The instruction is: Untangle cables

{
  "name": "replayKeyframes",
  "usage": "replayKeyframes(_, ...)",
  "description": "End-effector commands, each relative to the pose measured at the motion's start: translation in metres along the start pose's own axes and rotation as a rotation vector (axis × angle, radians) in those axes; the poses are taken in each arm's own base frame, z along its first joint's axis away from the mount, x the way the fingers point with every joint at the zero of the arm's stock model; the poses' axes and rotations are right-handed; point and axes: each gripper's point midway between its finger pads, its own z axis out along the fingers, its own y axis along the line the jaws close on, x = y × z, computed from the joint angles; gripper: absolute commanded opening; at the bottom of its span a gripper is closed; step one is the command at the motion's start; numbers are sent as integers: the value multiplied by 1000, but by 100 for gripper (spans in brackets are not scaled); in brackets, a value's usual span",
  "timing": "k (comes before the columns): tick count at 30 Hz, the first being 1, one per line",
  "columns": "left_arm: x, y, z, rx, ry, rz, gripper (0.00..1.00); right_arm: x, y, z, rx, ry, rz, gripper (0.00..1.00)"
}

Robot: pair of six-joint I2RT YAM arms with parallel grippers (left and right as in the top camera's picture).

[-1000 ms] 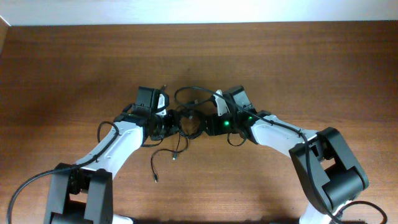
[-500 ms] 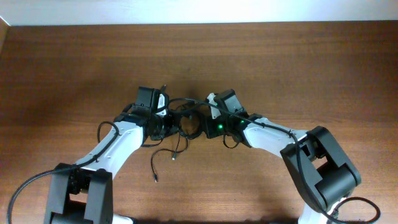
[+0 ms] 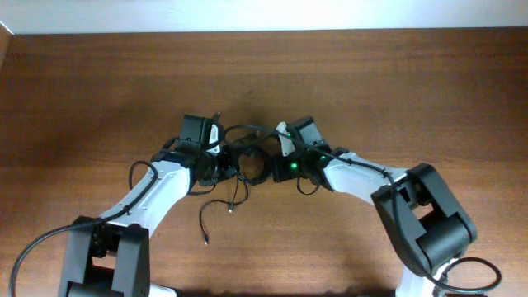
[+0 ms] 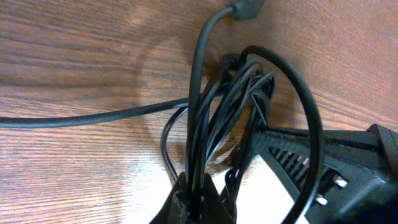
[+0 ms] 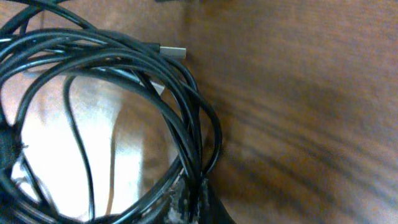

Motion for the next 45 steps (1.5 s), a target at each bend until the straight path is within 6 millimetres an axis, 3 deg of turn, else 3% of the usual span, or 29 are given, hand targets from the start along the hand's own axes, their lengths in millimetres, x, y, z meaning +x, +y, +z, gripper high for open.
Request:
replayKeyframes(1,-3,6,-1,-34,-25,18,0,-19,35,-45,-208,-30,12,4)
replayKeyframes(6,-6,11,-2,-66,-44,11,0,-21,99,-100,-620,3,-69,4)
replayKeyframes(8,-7,14,-2,-79,-50,10,0,-21,110,-121,-766,19,-97,4)
replayKeyframes(11,-7,16,-2,-91,-54,9,0,-25,104,-143,-865,35,-52,4)
replayKeyframes(14,-6,29,-3,-157,-63,-57,0,-30,91,-147,-850,16,-19,4)
replayKeyframes(18,-5,41,-6,-220,-74,-92,0,-32,69,-129,-705,8,71,4)
replayKeyframes(20,-5,59,-11,-309,-103,-176,0,-26,38,-110,-512,18,178,4)
replayKeyframes(21,-6,67,-14,-339,-111,-203,0,-19,15,-100,-372,28,237,4)
replayKeyframes(22,-7,77,-18,-365,-115,-234,0,-5,-24,-90,-147,48,307,4)
replayKeyframes(25,-9,95,-25,-393,-126,-319,0,14,-57,-89,59,84,353,4)
replayKeyframes(28,-10,95,-25,-376,-119,-327,0,20,-50,-87,52,111,300,5)
replayKeyframes(30,-9,90,-24,-360,-110,-311,0,23,-37,-81,25,129,219,26)
replayKeyframes(31,-9,87,-22,-354,-108,-303,0,23,-25,-78,-10,129,174,29)
replayKeyframes(32,-9,80,-19,-325,-99,-269,0,20,-14,-73,-37,122,138,34)
replayKeyframes(34,-11,44,-10,-148,-50,-92,0,18,1,-58,-53,106,74,44)
replayKeyframes(36,-9,25,-8,-44,-21,-11,0,14,8,-49,-65,88,69,45)
replayKeyframes(42,-8,23,-8,-31,-14,-15,0,10,2,-27,1,55,131,42)
replayKeyframes(45,-8,23,-8,-31,-14,-15,0,13,9,-23,-8,61,123,41)
